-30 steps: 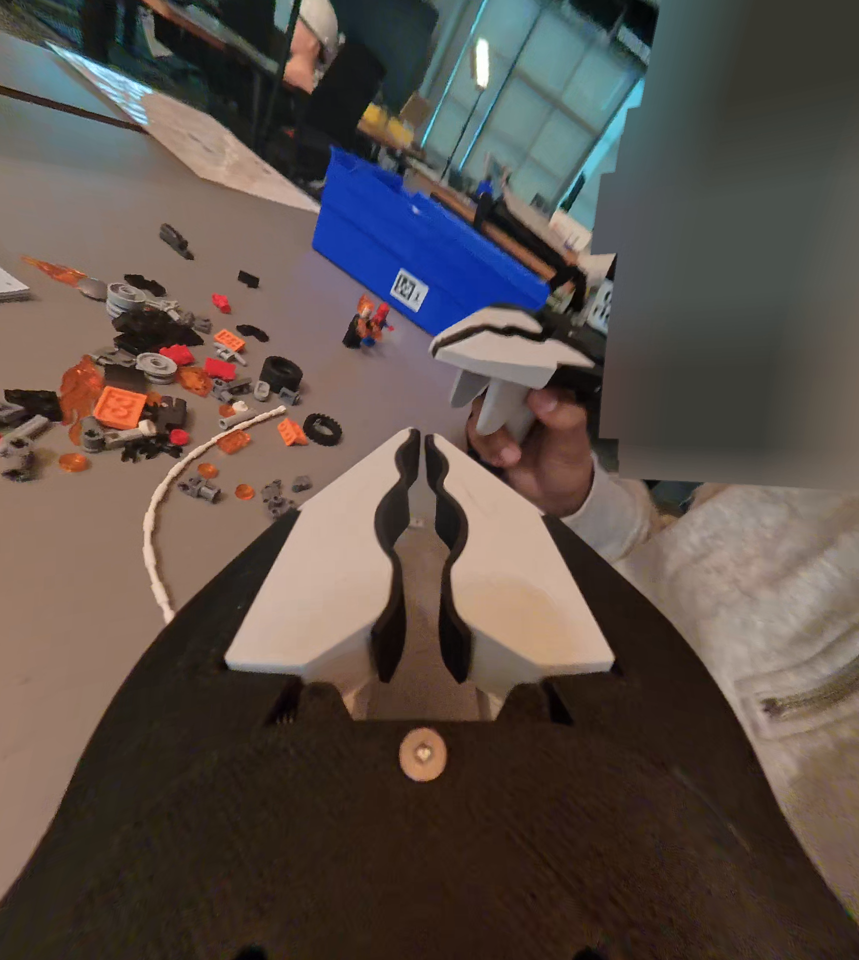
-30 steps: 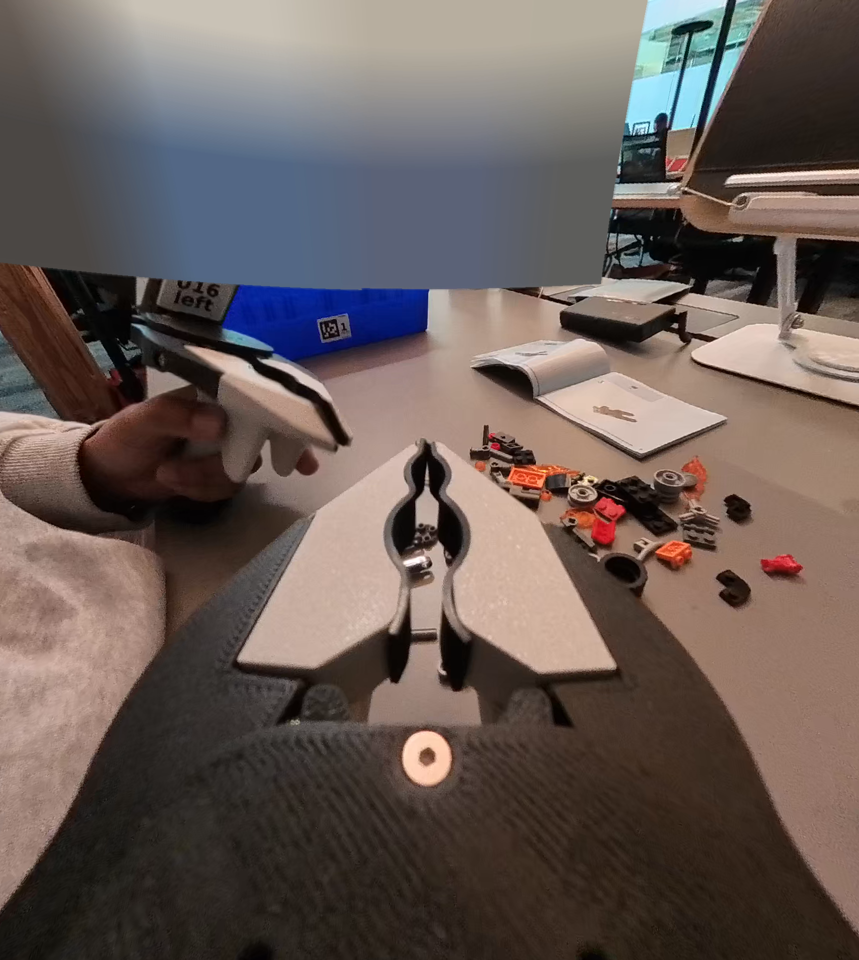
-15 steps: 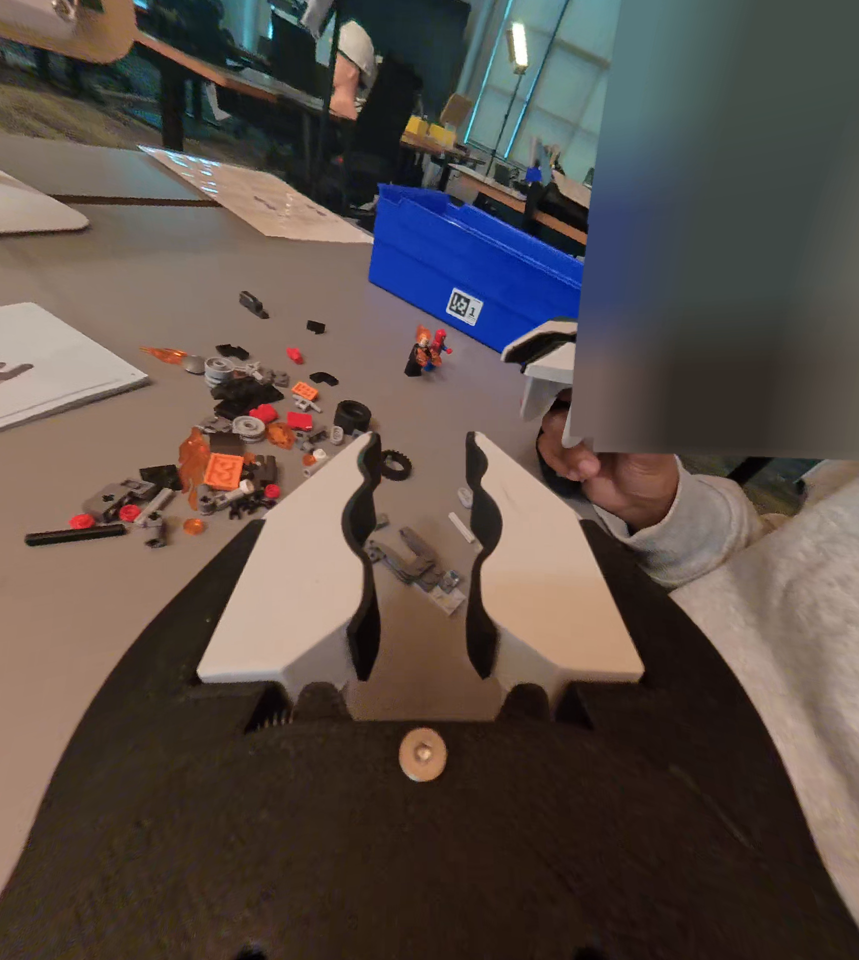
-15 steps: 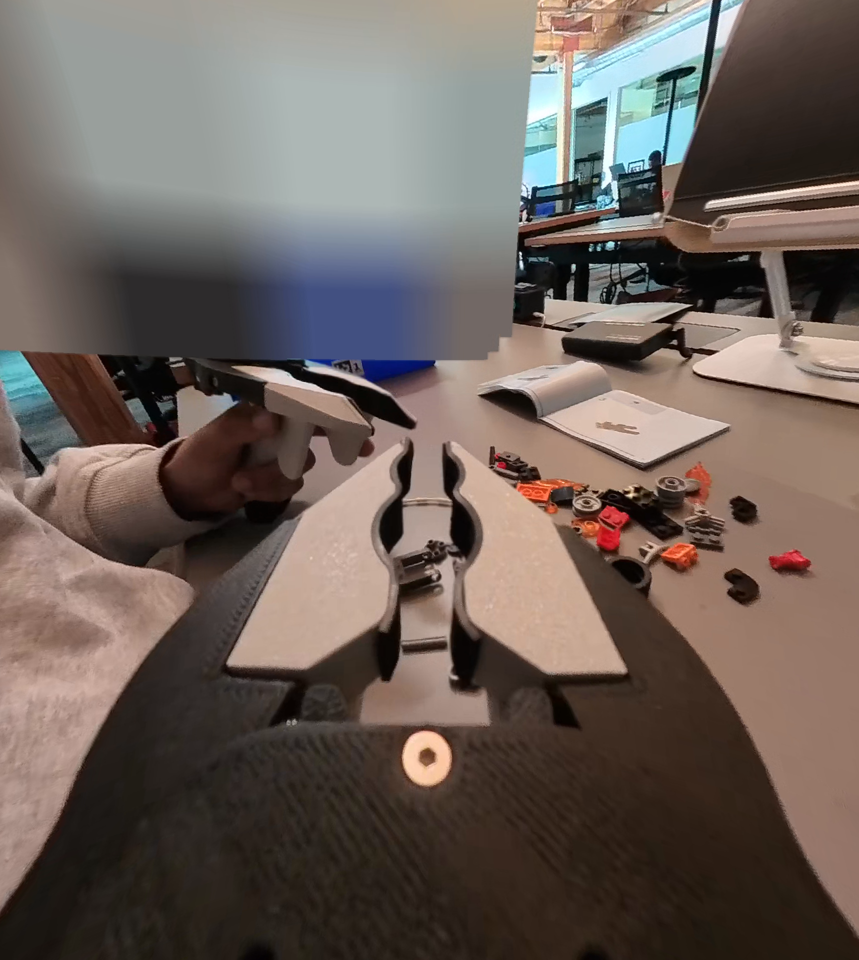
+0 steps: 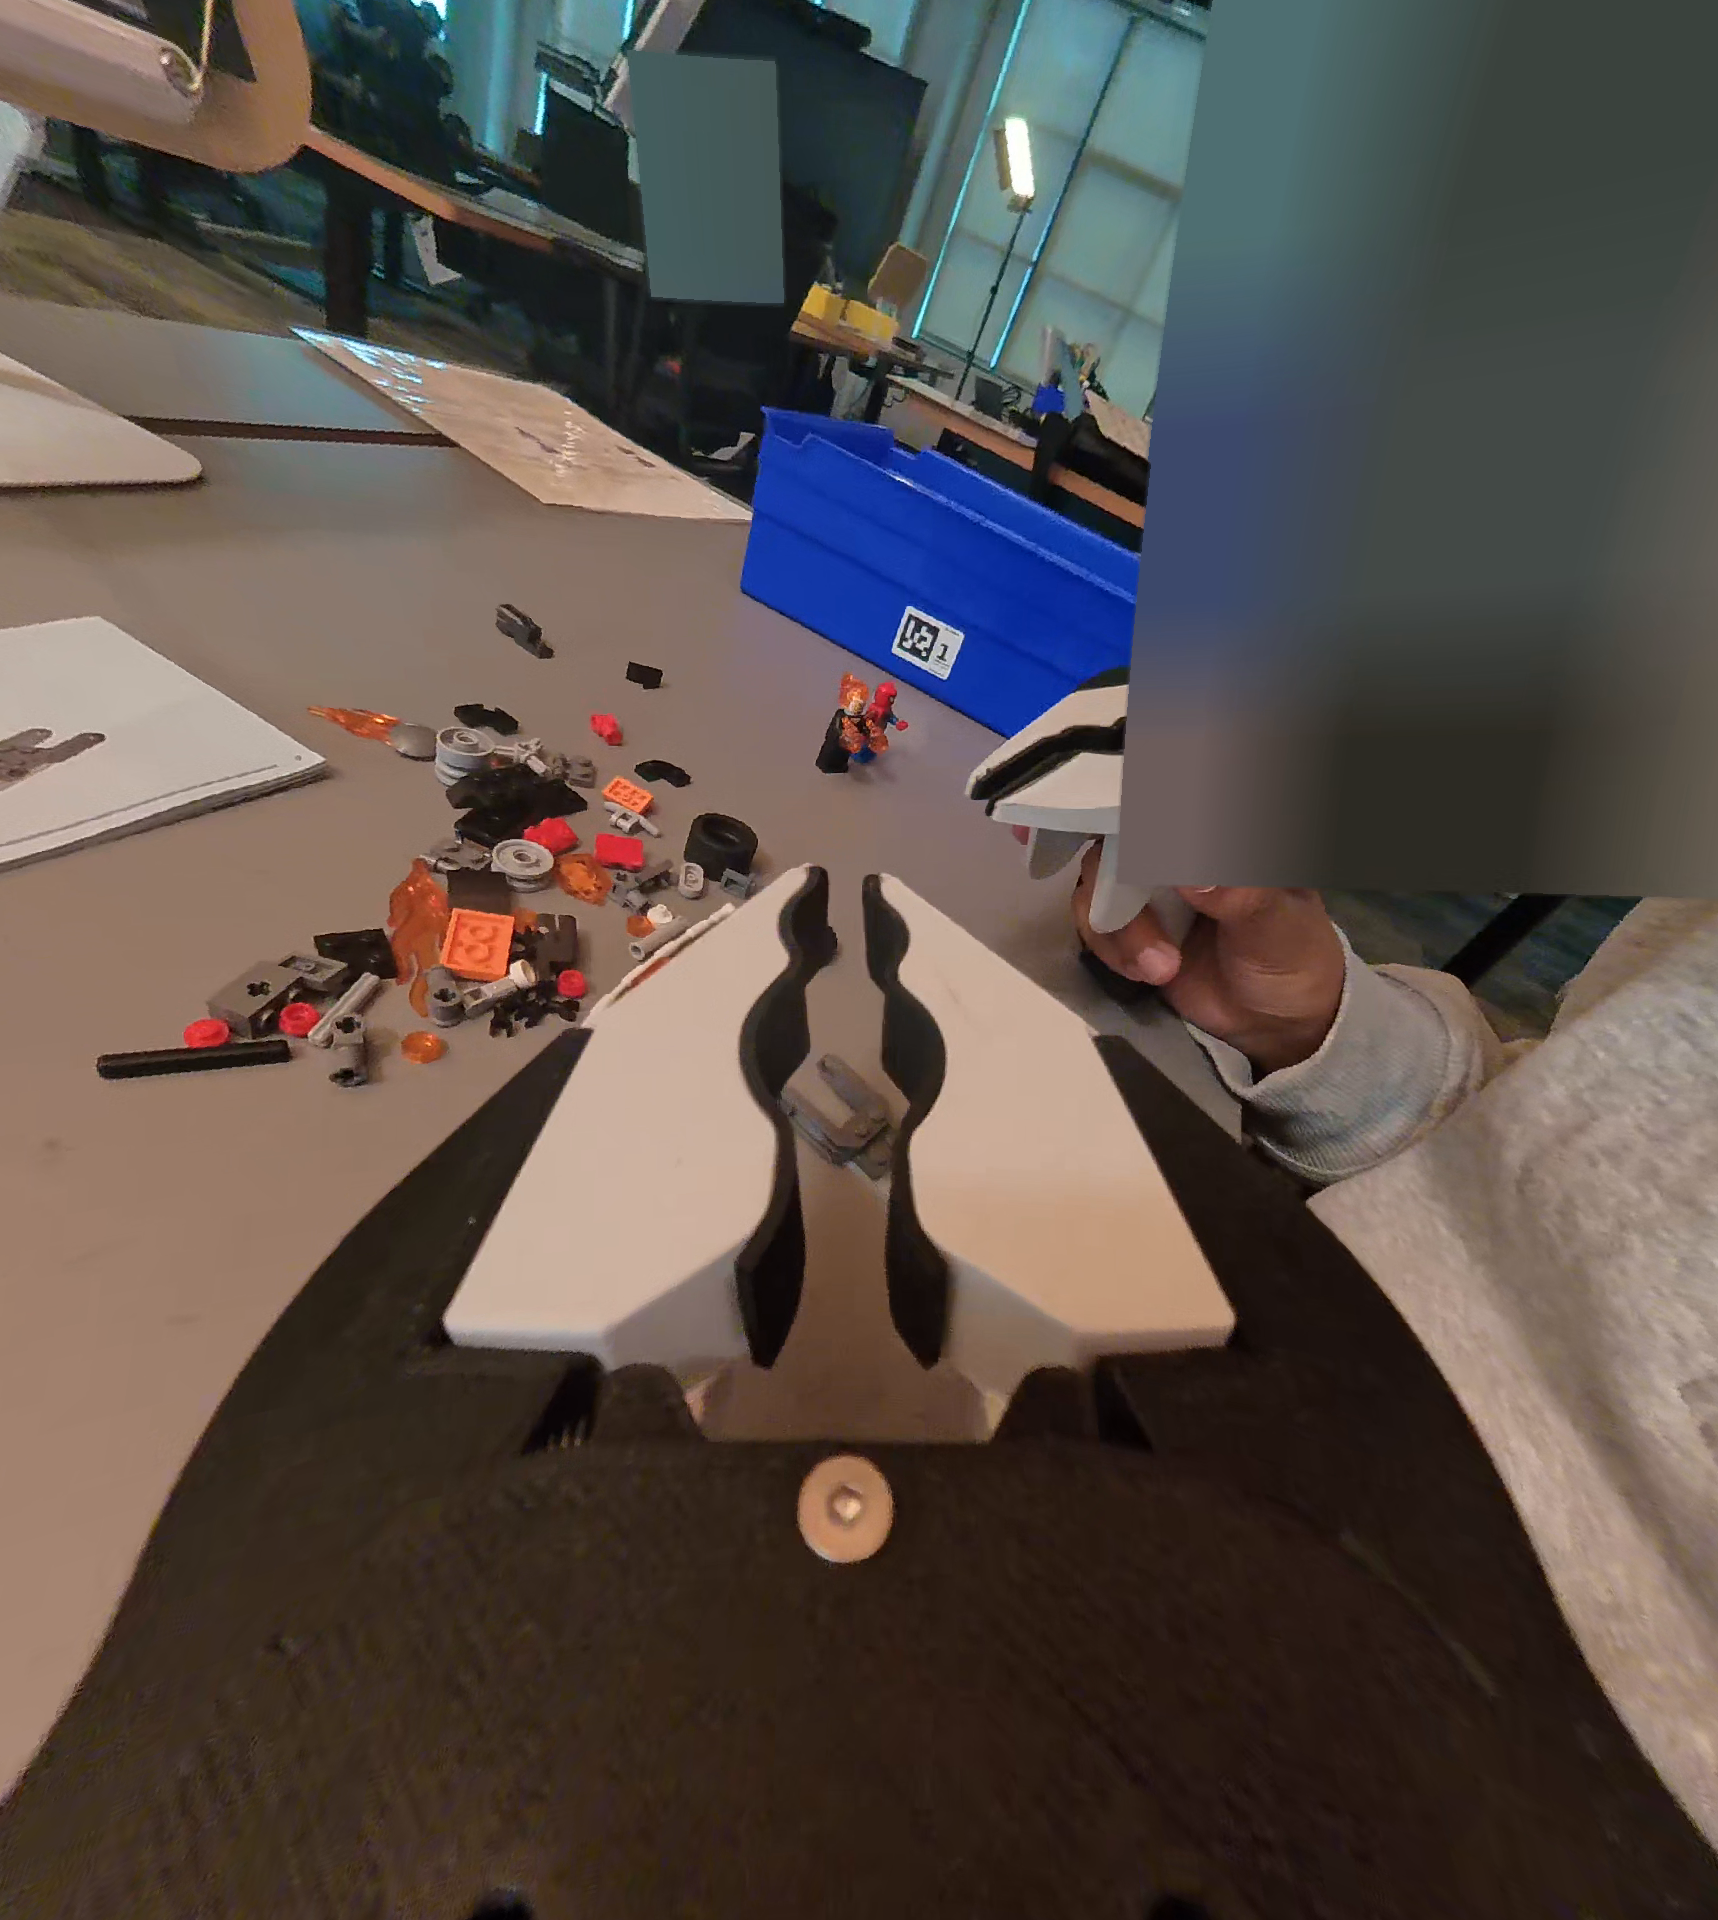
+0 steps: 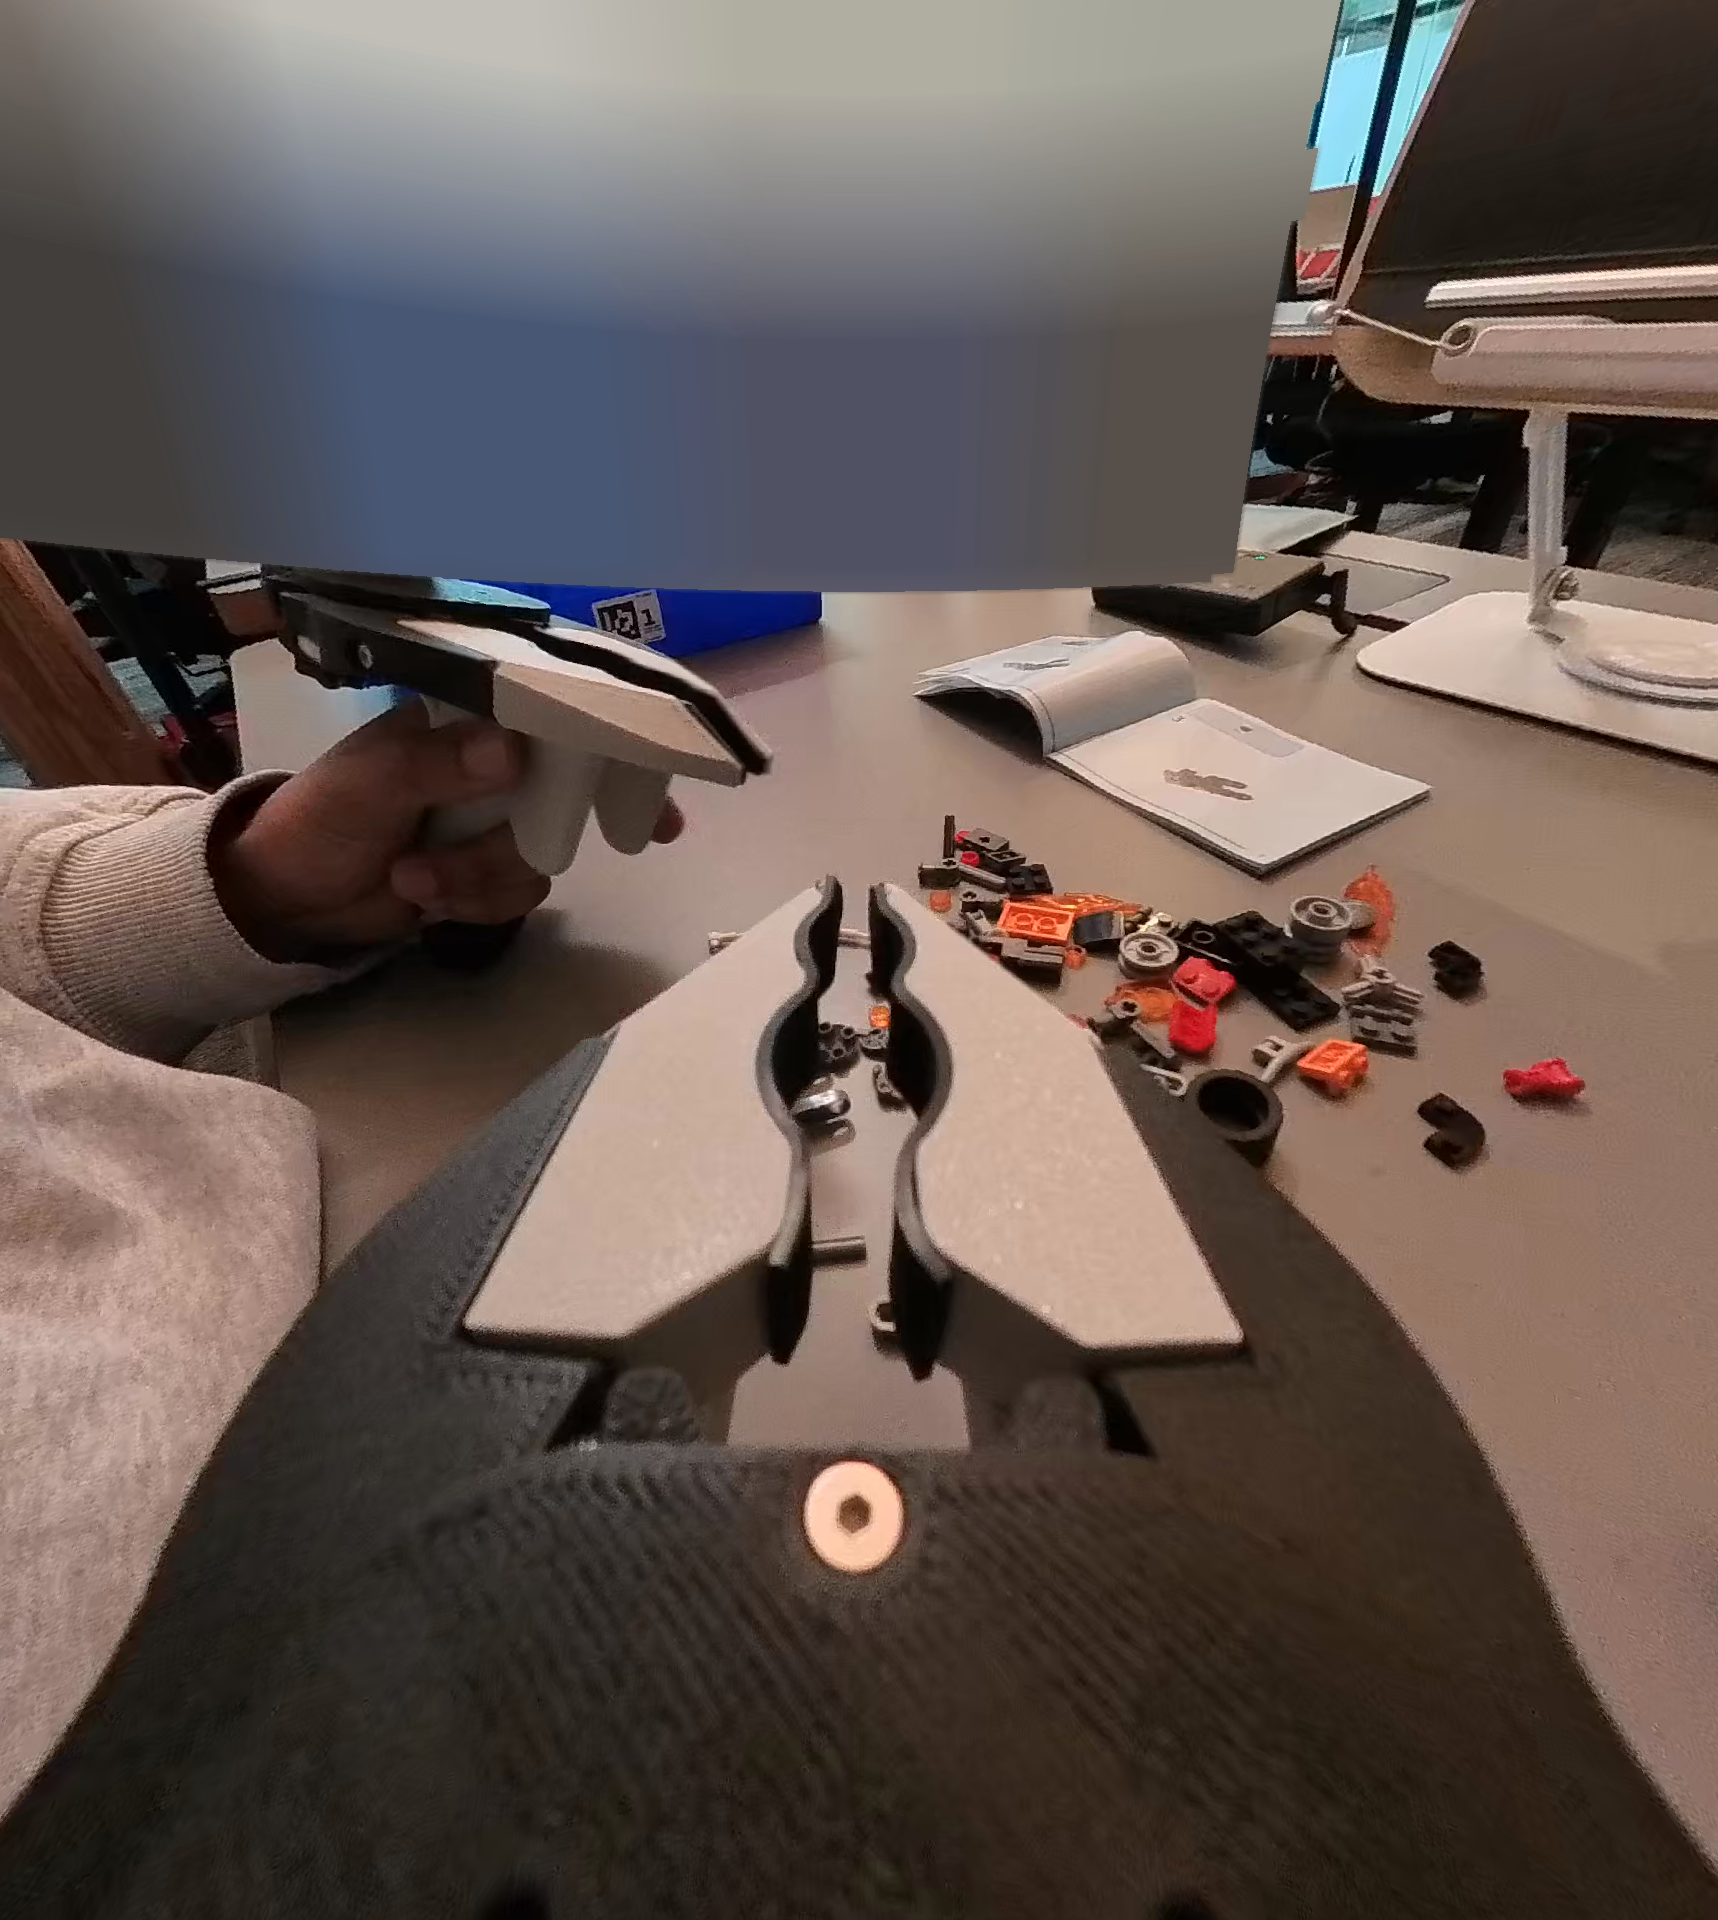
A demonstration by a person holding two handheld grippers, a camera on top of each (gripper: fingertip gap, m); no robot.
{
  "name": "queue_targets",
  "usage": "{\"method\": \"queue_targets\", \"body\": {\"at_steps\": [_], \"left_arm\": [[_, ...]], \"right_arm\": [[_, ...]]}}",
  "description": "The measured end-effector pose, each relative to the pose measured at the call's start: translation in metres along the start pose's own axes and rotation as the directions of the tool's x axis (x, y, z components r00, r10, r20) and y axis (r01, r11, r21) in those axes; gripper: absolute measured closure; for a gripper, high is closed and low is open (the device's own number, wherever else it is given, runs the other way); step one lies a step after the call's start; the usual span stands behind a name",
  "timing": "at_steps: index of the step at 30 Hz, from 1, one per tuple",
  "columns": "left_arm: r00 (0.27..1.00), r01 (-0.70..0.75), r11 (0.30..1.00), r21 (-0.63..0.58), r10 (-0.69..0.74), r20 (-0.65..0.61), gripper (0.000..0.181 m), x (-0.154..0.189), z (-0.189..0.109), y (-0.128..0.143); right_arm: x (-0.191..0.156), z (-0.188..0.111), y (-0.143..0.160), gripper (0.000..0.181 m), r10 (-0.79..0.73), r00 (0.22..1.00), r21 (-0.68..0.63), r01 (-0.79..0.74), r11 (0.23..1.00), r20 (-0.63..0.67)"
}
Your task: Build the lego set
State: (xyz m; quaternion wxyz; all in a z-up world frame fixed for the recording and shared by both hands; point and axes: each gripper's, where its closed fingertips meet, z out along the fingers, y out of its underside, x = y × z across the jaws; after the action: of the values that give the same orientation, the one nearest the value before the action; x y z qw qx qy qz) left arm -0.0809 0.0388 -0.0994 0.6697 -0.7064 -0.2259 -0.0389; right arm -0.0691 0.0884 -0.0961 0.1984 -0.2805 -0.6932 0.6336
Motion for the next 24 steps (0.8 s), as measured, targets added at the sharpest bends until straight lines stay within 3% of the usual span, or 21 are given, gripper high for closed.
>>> {"method": "queue_targets", "body": {"at_steps": [12,15,18,21,24], "left_arm": [[0.999,0.009,1.000,-0.010,-0.010,-0.044,0.181,0.005,0.003,0.002],[0.999,0.014,1.000,-0.010,-0.015,-0.045,0.181,0.004,0.004,0.001],[0.999,0.019,1.000,-0.013,-0.019,-0.042,0.181,0.002,0.005,0.001],[0.999,0.023,1.000,-0.013,-0.023,-0.041,0.180,0.002,0.005,0.001],[0.999,0.032,0.999,-0.015,-0.033,-0.043,0.180,0.001,0.006,0.001]], "right_arm": [[-0.002,-0.001,-0.001,0.181,0.004,1.000,0.006,-0.005,1.000,0.015],[0.011,-0.001,0.000,0.181,0.004,0.999,-0.009,-0.004,1.000,-0.043],[0.046,-0.004,0.023,0.180,-0.009,0.984,-0.174,-0.022,0.984,-0.178],[0.067,-0.005,0.049,0.181,-0.020,0.980,-0.342,-0.050,0.938,-0.198],[0.080,-0.003,0.062,0.181,-0.148,0.968,-0.453,0.041,0.891,-0.203]]}}
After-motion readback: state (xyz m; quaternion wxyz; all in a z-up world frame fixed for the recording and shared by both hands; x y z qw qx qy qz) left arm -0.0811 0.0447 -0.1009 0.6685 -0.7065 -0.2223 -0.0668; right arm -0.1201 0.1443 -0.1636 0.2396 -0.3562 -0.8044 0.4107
